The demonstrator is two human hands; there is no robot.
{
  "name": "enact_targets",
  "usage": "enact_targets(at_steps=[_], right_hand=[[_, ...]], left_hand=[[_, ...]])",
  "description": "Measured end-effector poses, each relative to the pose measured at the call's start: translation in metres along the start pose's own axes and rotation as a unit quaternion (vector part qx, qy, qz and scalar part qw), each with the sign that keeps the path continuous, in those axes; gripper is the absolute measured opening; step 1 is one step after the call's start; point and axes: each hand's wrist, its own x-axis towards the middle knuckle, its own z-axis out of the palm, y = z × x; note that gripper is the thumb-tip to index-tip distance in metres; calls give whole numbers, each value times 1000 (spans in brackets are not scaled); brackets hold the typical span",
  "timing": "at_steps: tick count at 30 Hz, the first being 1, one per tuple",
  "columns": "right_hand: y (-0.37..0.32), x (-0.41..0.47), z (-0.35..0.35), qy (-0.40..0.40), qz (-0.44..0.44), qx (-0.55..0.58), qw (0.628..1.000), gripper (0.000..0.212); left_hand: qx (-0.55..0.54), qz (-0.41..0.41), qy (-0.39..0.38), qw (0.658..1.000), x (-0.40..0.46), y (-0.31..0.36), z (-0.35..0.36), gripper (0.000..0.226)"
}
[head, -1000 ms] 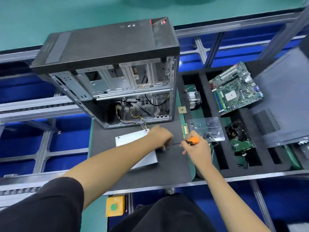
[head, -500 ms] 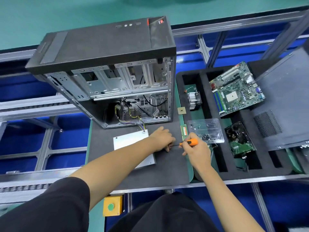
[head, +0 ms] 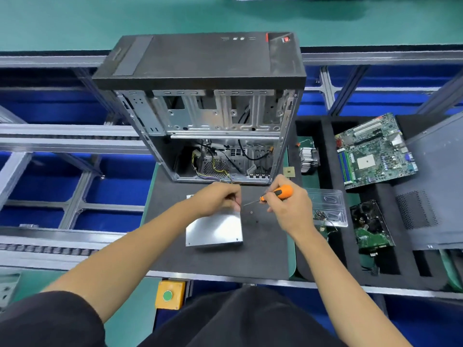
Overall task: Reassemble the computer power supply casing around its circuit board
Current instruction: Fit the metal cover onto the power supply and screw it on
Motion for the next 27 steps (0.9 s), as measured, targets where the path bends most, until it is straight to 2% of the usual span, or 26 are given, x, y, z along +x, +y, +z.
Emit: enact_targets(at_steps=[3,8,18,27], right_hand=[[-17,2,13,-47,-14,10,999,9],[-39,-1,37,-101,-22,23,994,8],[-74,-20,74,-163,-43,-14,986,9],[-89,-36,90,-192,-49,-44,979,8]], left_hand=[[-42,-6,37,998,-23,-8,-1,19],[-48,-14,76,996,-58,-26,1,16],[-40,-32,78,996,-105,-53,4,14],[41,-28,48,998,-124,-67,10,24]])
